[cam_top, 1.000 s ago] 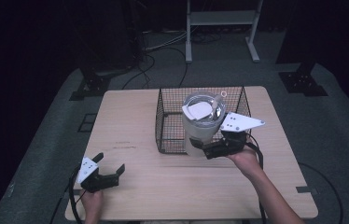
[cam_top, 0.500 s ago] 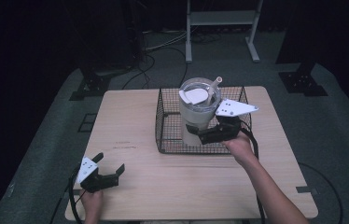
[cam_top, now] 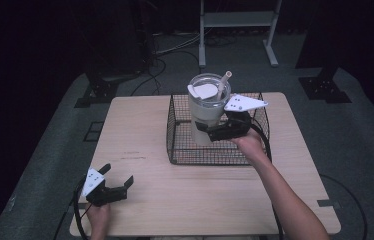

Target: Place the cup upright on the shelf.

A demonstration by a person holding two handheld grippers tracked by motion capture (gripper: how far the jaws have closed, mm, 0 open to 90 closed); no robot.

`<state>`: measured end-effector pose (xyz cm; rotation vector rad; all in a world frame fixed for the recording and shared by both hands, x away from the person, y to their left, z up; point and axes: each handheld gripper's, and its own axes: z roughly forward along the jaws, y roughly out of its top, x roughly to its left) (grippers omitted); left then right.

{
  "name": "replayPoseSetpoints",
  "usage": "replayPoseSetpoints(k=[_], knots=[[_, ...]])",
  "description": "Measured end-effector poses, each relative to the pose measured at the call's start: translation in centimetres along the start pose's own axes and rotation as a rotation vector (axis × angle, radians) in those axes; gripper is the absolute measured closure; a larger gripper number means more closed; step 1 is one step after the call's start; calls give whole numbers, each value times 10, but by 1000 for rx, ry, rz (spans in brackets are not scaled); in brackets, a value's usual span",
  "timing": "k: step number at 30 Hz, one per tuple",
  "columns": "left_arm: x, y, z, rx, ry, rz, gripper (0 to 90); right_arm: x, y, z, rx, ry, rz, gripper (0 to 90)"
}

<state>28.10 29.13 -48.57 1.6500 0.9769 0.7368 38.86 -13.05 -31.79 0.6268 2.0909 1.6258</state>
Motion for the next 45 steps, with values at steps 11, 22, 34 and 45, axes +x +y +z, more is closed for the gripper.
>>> replayPoseSetpoints(k=[11, 22, 34, 45], knots=[[0, 0, 0, -1, 0, -3, 0, -15, 3, 17, 11, -19, 1, 89], [0, 0, 0, -1, -1, -2, 0, -24, 4, 35, 35, -25, 12, 89], [1, 0, -1, -4, -3, -7, 0, -37, -6, 62, 45, -20, 36, 89], [1, 0, -1, -5, -5, -7, 0, -49, -23, 79, 91, -21, 35, 89]])
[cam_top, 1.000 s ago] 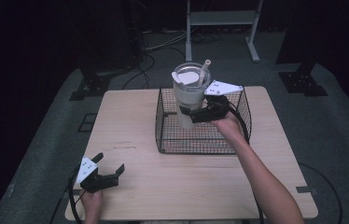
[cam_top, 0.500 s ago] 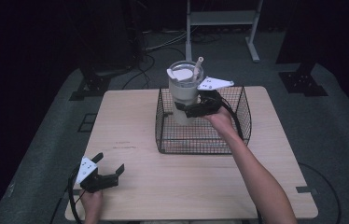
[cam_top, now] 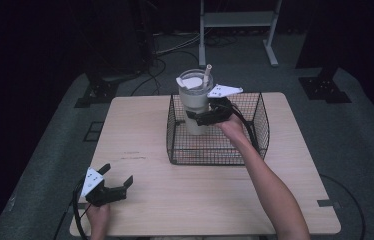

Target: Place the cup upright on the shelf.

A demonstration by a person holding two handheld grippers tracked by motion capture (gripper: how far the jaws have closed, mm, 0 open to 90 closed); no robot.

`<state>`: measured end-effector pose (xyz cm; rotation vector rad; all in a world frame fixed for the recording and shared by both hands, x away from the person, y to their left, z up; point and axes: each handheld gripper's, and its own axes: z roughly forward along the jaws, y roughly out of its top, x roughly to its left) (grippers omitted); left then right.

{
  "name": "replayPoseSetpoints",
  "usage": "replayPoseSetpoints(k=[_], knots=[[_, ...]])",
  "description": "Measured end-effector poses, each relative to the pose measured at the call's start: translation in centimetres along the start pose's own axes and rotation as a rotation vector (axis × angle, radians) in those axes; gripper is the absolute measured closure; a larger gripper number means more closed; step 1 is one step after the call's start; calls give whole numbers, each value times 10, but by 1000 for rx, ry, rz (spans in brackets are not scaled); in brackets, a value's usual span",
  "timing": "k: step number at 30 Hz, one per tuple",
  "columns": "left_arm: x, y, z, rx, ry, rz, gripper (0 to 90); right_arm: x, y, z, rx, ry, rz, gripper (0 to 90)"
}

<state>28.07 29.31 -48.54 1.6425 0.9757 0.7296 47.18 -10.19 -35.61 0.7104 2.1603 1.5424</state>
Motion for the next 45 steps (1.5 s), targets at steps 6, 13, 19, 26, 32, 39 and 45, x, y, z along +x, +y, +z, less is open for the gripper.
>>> replayPoseSetpoints(k=[6, 13, 19, 26, 32, 39, 45], knots=[[0, 0, 0, -1, 0, 0, 0, -4, -5, 6, 6, 6, 14, 89], [0, 0, 0, -3, -2, -4, 0, -8, -13, 14, 28, 17, 22, 88], [0, 0, 0, -3, -3, 0, 0, -12, -19, 20, 46, 16, 28, 88], [0, 0, 0, -3, -3, 0, 0, -16, -23, 26, 55, 15, 25, 88], [0, 0, 0, -5, -3, 0, 0, -17, -27, 31, 84, 0, 22, 88], [0, 0, 0, -5, -3, 0, 0, -22, -30, 33, 98, -12, 39, 89], [0, 0, 0, -5, -3, 0, 0, -24, -32, 34, 106, -10, 41, 89]])
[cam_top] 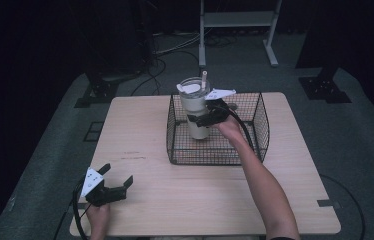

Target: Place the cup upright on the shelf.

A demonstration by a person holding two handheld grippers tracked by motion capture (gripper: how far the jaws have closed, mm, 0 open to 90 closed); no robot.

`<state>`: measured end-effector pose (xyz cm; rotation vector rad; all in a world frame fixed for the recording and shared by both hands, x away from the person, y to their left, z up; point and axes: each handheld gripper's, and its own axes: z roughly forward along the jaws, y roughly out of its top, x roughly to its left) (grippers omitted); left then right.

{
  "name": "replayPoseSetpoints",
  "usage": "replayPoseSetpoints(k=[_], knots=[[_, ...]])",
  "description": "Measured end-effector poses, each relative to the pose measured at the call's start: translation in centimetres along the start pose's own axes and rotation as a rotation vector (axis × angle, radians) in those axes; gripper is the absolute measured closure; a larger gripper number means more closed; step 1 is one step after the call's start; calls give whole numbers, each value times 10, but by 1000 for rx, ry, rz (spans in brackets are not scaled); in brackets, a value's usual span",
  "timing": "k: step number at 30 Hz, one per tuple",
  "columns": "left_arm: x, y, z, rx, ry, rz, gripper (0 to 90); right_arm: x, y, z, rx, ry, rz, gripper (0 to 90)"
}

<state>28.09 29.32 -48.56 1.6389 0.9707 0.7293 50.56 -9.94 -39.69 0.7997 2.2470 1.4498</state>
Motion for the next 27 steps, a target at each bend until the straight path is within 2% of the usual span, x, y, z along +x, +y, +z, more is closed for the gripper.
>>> replayPoseSetpoints(k=[13, 16, 18, 20, 27], knots=[[1, 0, -1, -3, -3, -4, 0, 1, -3, 10, 17, 13, 22, 88], [0, 0, -1, -4, -3, -9, 0, 2, -3, 12, 35, 16, 31, 89], [1, 0, -1, 0, -4, -4, 0, 1, -3, 14, 26, 14, 15, 88], [1, 0, -1, -2, -4, -6, 0, 1, -4, 15, 26, 21, 21, 89], [1, 0, -1, -3, -5, -7, 0, 2, -8, 19, 55, 28, 9, 88]])
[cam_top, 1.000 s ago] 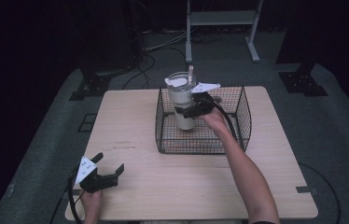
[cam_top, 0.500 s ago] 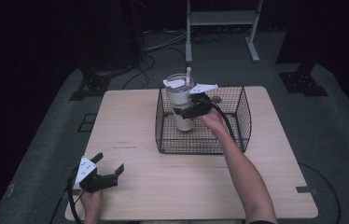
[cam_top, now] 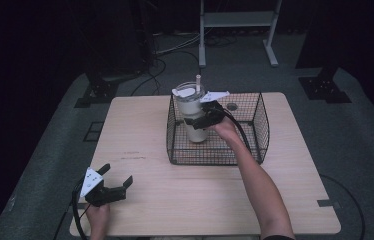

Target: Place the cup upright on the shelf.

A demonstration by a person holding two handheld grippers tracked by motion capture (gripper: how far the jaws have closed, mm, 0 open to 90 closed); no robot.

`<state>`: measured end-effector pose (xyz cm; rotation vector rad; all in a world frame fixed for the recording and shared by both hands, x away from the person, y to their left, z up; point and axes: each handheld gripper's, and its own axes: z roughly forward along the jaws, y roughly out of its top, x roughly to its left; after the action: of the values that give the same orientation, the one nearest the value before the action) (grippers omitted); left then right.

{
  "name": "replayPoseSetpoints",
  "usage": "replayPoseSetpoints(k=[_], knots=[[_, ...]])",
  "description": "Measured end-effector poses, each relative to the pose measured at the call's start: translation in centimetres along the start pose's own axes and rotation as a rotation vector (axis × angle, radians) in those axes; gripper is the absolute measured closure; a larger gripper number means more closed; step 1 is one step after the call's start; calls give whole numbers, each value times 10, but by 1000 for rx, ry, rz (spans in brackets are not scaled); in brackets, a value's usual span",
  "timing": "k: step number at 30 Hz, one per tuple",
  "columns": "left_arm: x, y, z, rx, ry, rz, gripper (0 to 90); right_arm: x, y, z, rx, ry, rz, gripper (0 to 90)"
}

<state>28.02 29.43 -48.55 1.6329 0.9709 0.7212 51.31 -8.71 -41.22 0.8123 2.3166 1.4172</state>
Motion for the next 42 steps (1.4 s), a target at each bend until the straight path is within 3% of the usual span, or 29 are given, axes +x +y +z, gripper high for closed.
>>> replayPoseSetpoints(k=[4, 16, 23, 30, 42], knots=[[0, 0, 0, -2, 0, -1, 0, 0, -3, 3, 28, 4, -10, 88], [0, 0, 0, 0, 0, 2, 0, -6, -9, -3, 34, 46, -51, 85], [0, 0, 0, -2, -1, -4, 0, -11, -16, -8, 2, 41, -43, 85], [0, 0, 0, -1, -1, -4, 0, -11, -18, -10, -1, 43, -75, 85], [0, 0, 1, 2, 2, -3, 0, -14, -21, -15, 9, 54, -74, 81]])
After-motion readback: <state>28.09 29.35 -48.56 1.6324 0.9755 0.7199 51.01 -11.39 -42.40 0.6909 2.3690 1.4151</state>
